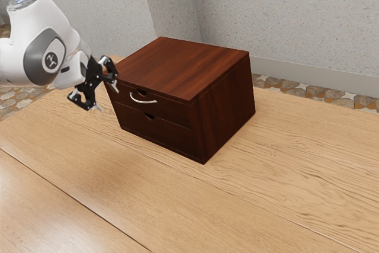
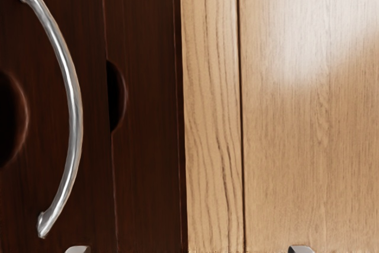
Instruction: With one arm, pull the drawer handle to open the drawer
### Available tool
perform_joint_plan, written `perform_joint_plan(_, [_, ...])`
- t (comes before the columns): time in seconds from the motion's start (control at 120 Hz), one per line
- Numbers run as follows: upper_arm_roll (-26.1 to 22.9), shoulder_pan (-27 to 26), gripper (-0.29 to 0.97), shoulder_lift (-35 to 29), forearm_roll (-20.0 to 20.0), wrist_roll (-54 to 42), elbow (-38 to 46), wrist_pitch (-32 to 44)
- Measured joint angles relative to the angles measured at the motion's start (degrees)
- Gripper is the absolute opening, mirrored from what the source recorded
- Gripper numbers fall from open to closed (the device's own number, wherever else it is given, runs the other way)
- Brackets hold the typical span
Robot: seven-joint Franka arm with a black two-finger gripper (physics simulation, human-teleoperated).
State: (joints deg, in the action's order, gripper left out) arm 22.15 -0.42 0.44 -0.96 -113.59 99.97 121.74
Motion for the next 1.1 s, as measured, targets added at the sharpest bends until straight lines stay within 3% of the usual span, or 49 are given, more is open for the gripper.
perform_joint_plan(0.175, [-0.02,0.48,0.39,2.23,-0.59,0.51,-0.82,2.81])
perform_joint_plan(0.425, [-0.06,-4.78,0.36,3.56,-0.62,1.75,-1.87,4.27])
perform_joint_plan(0.908, [0.11,-3.84,0.38,2.37,-0.19,3.39,1.57,5.87])
perform_joint_plan(1.1, [0.17,-4.44,0.34,2.40,-0.18,3.84,2.46,6.65])
